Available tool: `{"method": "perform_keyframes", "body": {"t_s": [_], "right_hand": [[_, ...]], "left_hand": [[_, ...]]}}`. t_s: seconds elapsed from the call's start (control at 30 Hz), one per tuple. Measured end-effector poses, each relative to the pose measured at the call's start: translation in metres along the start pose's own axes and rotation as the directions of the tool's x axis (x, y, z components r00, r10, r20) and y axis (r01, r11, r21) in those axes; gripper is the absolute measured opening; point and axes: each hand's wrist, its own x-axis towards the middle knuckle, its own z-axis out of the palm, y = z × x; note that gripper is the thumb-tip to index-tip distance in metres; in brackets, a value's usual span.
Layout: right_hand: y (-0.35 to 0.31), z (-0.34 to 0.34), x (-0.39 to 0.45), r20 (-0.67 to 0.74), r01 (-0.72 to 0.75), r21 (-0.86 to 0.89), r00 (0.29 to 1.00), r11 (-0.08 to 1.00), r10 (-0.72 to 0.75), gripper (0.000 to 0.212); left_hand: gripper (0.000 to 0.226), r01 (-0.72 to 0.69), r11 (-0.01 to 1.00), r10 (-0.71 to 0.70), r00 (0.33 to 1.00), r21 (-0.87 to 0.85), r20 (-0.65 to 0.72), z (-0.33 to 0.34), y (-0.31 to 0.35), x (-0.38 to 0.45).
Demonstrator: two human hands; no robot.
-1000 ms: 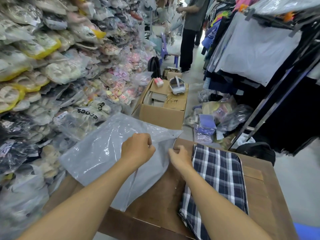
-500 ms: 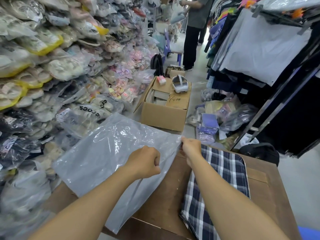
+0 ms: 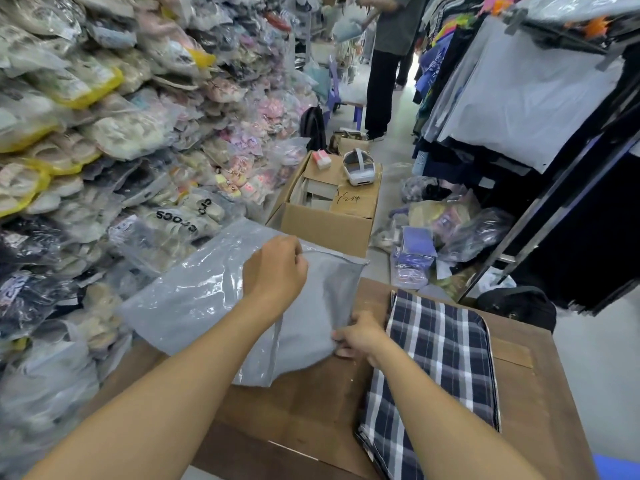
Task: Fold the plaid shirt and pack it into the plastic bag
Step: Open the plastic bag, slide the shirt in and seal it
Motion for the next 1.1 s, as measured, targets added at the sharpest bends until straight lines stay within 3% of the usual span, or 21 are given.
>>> {"method": "perform_keyframes", "body": {"t_s": [0.13,0.2,0.37,0.47,0.6,0.7,0.77,0.87,0.97,1.1], "right_hand": [[0.009,-0.008,0.01,-0.229,0.001,-0.31,0.971,0.951,-0.075,0.028],[0.015,-0.016,0.016,-0.282,0.014,-0.249,0.956,0.969,-0.086,0.017],[0.005,-0.029,0.001,-0.265,0.14,-0.049,0.953,0.989,-0.148,0.024],[0.002,-0.06,-0.017,-0.405,0.197,-0.076,0.889,0.977,-0.211,0.03],[0.031,-0.129,-0.029,-0.652,0.062,-0.191,0.738,0.98,-0.174,0.014],[0.052,-0.16,-0.029,-0.688,-0.067,-0.338,0.699,0.939,-0.198,0.017],[0.054,-0.166,-0.024,-0.647,-0.043,-0.424,0.713,0.905,-0.269,0.03],[0.043,-0.165,-0.013,-0.477,-0.001,-0.571,0.814,0.821,-0.331,0.049],[0.027,-0.16,0.002,-0.322,-0.05,-0.666,0.919,0.744,-0.227,0.057],[0.016,-0.153,0.018,-0.292,-0.113,-0.7,0.946,0.705,-0.138,0.06]], "left_hand": [[0.014,-0.04,0.999,0.034,0.966,-0.021,-0.256,-0.02,0.001,0.009],[0.012,-0.061,0.996,0.042,0.96,-0.06,-0.278,-0.024,0.002,0.009],[0.011,-0.001,0.995,-0.003,0.999,-0.095,-0.043,0.0,0.01,0.002],[0.01,0.008,0.994,-0.004,1.0,-0.109,0.031,0.024,0.015,-0.004],[0.009,0.014,0.994,-0.005,0.997,-0.111,0.079,0.048,0.017,-0.008],[0.011,0.027,0.994,-0.014,0.993,-0.107,0.113,0.061,0.019,-0.009],[0.014,0.037,0.994,-0.023,0.991,-0.106,0.132,0.067,0.021,-0.009],[0.014,0.064,0.991,-0.046,0.987,-0.113,0.154,0.074,0.021,-0.009],[0.013,0.081,0.991,-0.063,0.986,-0.111,0.154,0.076,0.019,-0.009],[0.01,0.101,0.986,-0.078,0.983,-0.134,0.168,0.075,0.017,-0.009]]}}
